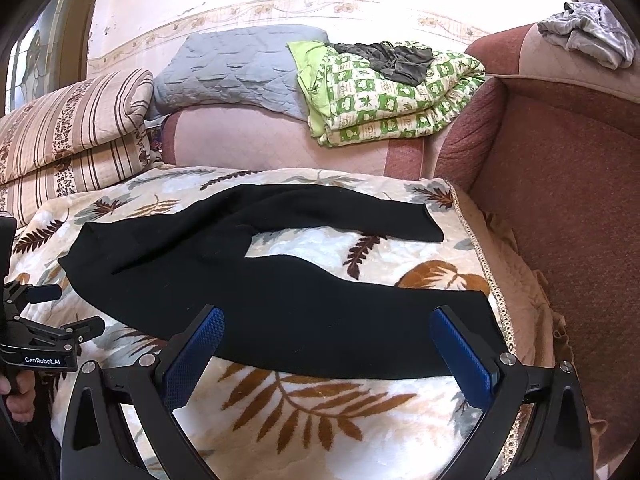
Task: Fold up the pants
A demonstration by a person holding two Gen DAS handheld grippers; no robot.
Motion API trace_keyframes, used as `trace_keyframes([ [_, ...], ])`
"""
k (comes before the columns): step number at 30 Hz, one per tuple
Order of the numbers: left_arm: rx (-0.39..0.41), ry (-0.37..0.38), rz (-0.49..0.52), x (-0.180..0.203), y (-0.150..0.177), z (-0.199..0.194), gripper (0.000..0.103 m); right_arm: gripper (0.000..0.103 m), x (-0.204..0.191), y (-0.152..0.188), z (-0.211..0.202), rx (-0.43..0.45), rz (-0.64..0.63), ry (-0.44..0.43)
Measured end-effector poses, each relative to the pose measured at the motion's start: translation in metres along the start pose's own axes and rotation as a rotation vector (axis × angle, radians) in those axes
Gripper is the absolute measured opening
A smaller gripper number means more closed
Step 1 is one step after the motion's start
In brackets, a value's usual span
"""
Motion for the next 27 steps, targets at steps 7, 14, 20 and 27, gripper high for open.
trace_keyframes([
  [7, 0.000, -0.001, 0.000, 0.0000, -0.0001, 0.0002, 0.103, 0.103, 0.0001, -0.0031, -0.0049, 0.007, 0.005, 0.010],
  [14, 0.000, -0.002, -0.001, -0.0005, -0.0001, 0.0003, 0.103, 0.103, 0.0017, -0.0031, -0.0053, 0.008, 0.007, 0.019],
  [20, 0.000, -0.004, 0.000, -0.0017, 0.0004, -0.0001, 0.103, 0.103, 0.0034, -0.0025, -0.0044, 0.003, 0.006, 0.022],
  [27, -0.003, -0.012, 0.000, -0.0036, 0.0009, 0.0011, 0.103, 0.103, 0.0045, -0.0032, -0.0029, 0.003, 0.008, 0.021],
])
Point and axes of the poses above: each gripper's, at about its wrist camera, not at the fingertips, and z roughly the way its jaws point, x to its right, y to its underside, the point moved 7 cm from there along z, roughly the way its jaws point, and after that the axes turned 1 degree about y, right-handed, at the moved point
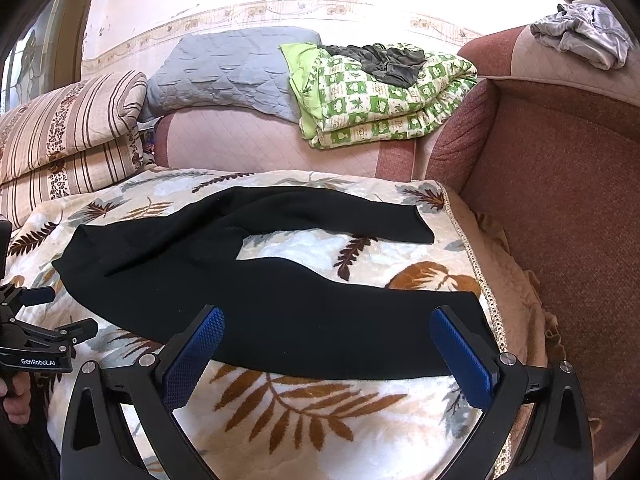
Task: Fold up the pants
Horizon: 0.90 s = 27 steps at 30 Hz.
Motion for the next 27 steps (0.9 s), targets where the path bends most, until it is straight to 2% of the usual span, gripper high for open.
trace_keyframes([
  [8, -0.009, -0.024, 0.008, -0.002, 0.001, 0.003, 0.103, 0.103, 0.003, -0.003, -0.001, 0.011, 0.009, 0.004],
  [9, -0.013, -0.005, -0.006, -0.004, -0.001, 0.002, 0.103, 0.103, 0.004, -0.003, -0.002, 0.014, 0.015, 0.006],
  [12, 0.020, 0.171, -0.136, -0.023, -0.021, -0.016, 0.103, 0.103, 0.010, -0.003, -0.006, 0.021, 0.038, 0.006],
  [14, 0.031, 0.219, -0.181, -0.038, -0.031, -0.025, 0.103, 0.103, 0.014, -0.004, -0.009, 0.026, 0.046, 0.007],
  [17, 0.025, 0.260, -0.246, -0.071, -0.046, -0.032, 0.103, 0.103, 0.021, -0.003, -0.011, 0.029, 0.060, 0.008],
  [20, 0.006, 0.236, -0.294, -0.099, -0.051, -0.029, 0.103, 0.103, 0.025, -0.003, -0.012, 0.031, 0.078, 0.008],
  [21, -0.028, 0.246, -0.345, -0.113, -0.049, -0.023, 0.103, 0.103, 0.025, -0.003, -0.013, 0.031, 0.082, 0.008],
  [22, -0.064, 0.280, -0.390, -0.122, -0.046, -0.017, 0.103, 0.103, 0.026, -0.003, -0.013, 0.030, 0.082, 0.009],
  [24, -0.132, 0.399, -0.510, -0.136, -0.039, -0.002, 0.103, 0.103, 0.026, -0.002, -0.012, 0.027, 0.081, 0.009],
  [25, -0.168, 0.494, -0.597, -0.142, -0.033, 0.008, 0.103, 0.103, 0.025, -0.001, -0.011, 0.024, 0.079, 0.010],
  [27, -0.206, 0.592, -0.683, -0.144, -0.025, 0.019, 0.103, 0.103, 0.024, -0.001, -0.010, 0.022, 0.073, 0.011],
])
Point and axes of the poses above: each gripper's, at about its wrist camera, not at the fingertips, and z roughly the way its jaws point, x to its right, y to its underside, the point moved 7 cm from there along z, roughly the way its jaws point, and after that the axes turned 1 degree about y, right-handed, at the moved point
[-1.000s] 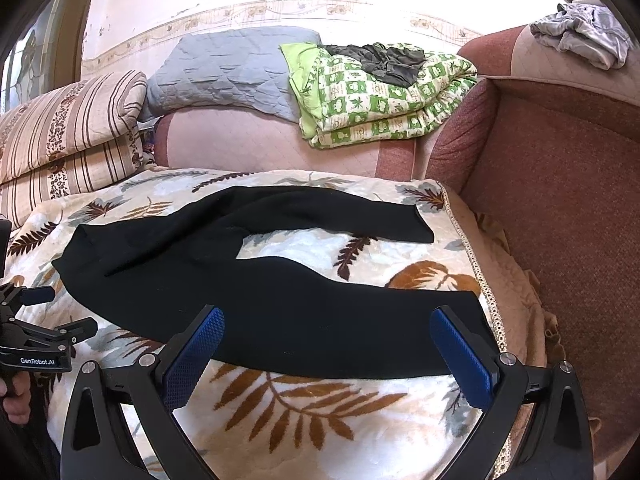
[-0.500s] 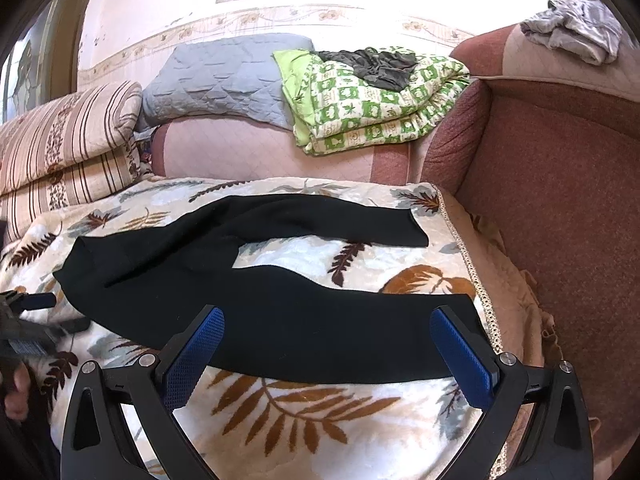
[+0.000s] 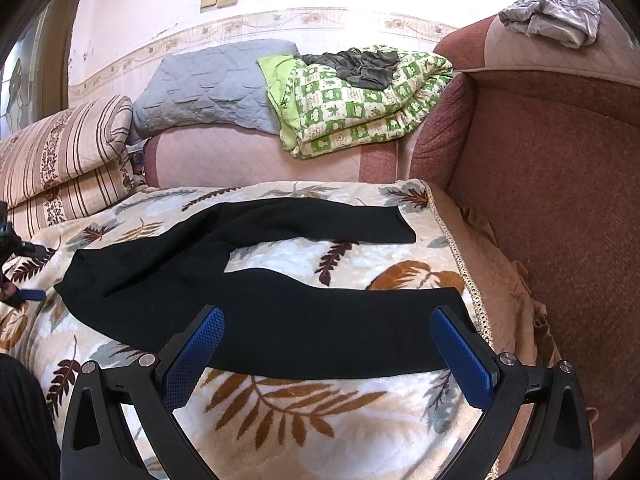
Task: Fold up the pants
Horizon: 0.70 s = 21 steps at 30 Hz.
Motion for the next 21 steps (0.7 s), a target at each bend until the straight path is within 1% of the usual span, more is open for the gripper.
trace_keyframes([
  [3, -0.015, 0.082, -0.092, -0.013, -0.003, 0.011, 0.103, 0.103, -0.002, 0.001, 0.001, -0.005, -0.007, 0.000],
  [5, -0.020, 0.122, -0.149, -0.019, -0.008, 0.015, 0.103, 0.103, -0.003, 0.002, 0.001, -0.007, -0.011, 0.000],
  [7, 0.016, 0.169, -0.136, -0.011, -0.019, 0.014, 0.103, 0.103, -0.003, 0.002, 0.002, -0.008, -0.014, 0.000],
  [9, 0.033, 0.183, -0.127, -0.009, -0.028, 0.016, 0.103, 0.103, -0.003, 0.002, 0.002, -0.008, -0.012, 0.002],
  [12, 0.062, 0.172, -0.132, -0.012, -0.034, 0.020, 0.103, 0.103, 0.000, 0.002, 0.001, -0.006, -0.004, 0.003],
  [16, 0.091, 0.140, -0.097, -0.013, -0.035, 0.021, 0.103, 0.103, 0.013, -0.002, 0.000, 0.006, 0.020, 0.024],
  [17, 0.089, 0.124, -0.085, -0.012, -0.035, 0.022, 0.103, 0.103, 0.020, -0.003, -0.001, 0.007, 0.026, 0.045],
  [19, 0.075, 0.090, -0.055, -0.013, -0.032, 0.024, 0.102, 0.103, 0.044, -0.004, -0.002, 0.003, 0.044, 0.120],
  [21, 0.060, 0.037, -0.020, -0.012, -0.030, 0.027, 0.098, 0.103, 0.071, -0.004, -0.003, -0.006, 0.095, 0.162],
])
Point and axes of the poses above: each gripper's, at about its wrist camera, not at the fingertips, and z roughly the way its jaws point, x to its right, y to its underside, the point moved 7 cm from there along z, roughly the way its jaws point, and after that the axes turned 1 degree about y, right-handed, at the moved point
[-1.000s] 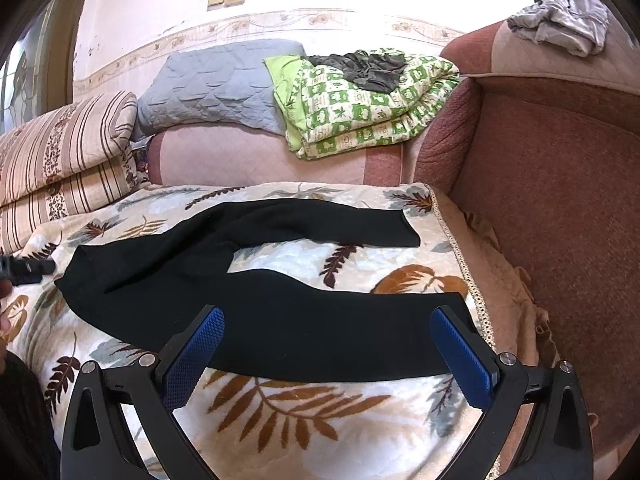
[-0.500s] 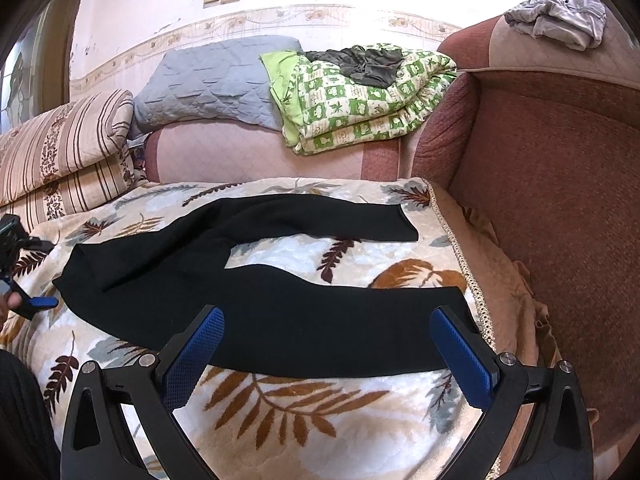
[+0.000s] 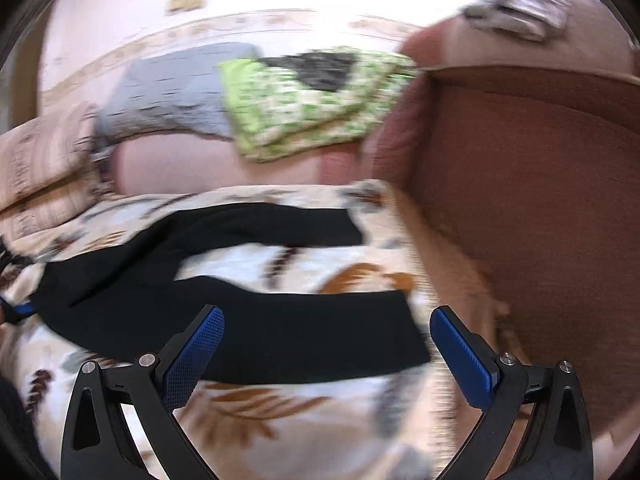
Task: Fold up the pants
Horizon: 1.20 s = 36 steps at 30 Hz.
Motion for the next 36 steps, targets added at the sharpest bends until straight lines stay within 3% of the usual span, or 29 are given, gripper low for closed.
trace_keyframes([
  [1, -0.004, -0.030, 0.014, -0.001, 0.000, 0.001, 0.090, 0.102, 0.019, -0.001, 0.002, -0.007, 0.050, 0.011],
  [3, -0.014, -0.071, 0.026, -0.005, 0.002, 0.002, 0.066, 0.102, 0.052, -0.003, 0.007, -0.020, 0.168, -0.008],
  [4, -0.023, -0.091, 0.025, -0.008, 0.003, 0.004, 0.045, 0.100, 0.070, -0.001, 0.012, -0.038, 0.262, -0.052],
  [5, -0.030, -0.101, 0.025, -0.010, 0.004, 0.005, 0.033, 0.097, 0.082, 0.003, 0.018, -0.062, 0.338, -0.104],
  [8, -0.036, -0.111, 0.056, -0.006, 0.006, 0.008, 0.031, 0.077, 0.105, 0.029, 0.054, -0.220, 0.611, -0.303],
  [10, -0.032, -0.119, 0.119, 0.003, 0.008, 0.009, 0.031, 0.057, 0.116, 0.048, 0.073, -0.313, 0.759, -0.321],
  [12, -0.028, -0.132, 0.153, 0.008, 0.010, 0.010, 0.031, 0.056, 0.126, 0.059, 0.083, -0.341, 0.863, -0.338],
  [14, -0.034, -0.134, 0.158, 0.009, 0.009, 0.012, 0.031, 0.055, 0.126, 0.066, 0.093, -0.378, 0.944, -0.418],
  [19, -0.044, -0.137, 0.120, 0.002, 0.008, 0.014, 0.031, 0.053, 0.122, 0.080, 0.113, -0.458, 0.983, -0.468],
  [23, -0.039, -0.125, 0.115, 0.002, 0.008, 0.013, 0.031, 0.050, 0.125, 0.083, 0.120, -0.448, 1.039, -0.480],
  [24, -0.037, -0.131, 0.116, 0.001, 0.008, 0.013, 0.029, 0.050, 0.123, 0.081, 0.121, -0.445, 1.027, -0.473],
  [25, -0.037, -0.141, 0.115, 0.000, 0.007, 0.013, 0.016, 0.050, 0.121, 0.080, 0.121, -0.443, 1.011, -0.464],
  [26, -0.038, -0.148, 0.110, -0.001, 0.007, 0.013, 0.011, 0.050, 0.120, 0.079, 0.121, -0.441, 1.000, -0.458],
  [27, -0.038, -0.150, 0.100, -0.003, 0.007, 0.013, 0.010, 0.049, 0.118, 0.077, 0.122, -0.441, 0.981, -0.453],
  [29, -0.024, -0.152, 0.090, -0.005, 0.006, 0.010, 0.006, 0.024, 0.118, 0.077, 0.121, -0.438, 0.953, -0.433],
  [30, -0.017, -0.149, 0.091, -0.004, 0.006, 0.008, 0.005, 0.004, 0.117, 0.078, 0.122, -0.444, 0.941, -0.430],
  [36, 0.032, -0.145, 0.091, 0.005, 0.009, -0.021, 0.004, 0.003, 0.112, 0.071, 0.099, -0.404, 0.873, -0.434],
])
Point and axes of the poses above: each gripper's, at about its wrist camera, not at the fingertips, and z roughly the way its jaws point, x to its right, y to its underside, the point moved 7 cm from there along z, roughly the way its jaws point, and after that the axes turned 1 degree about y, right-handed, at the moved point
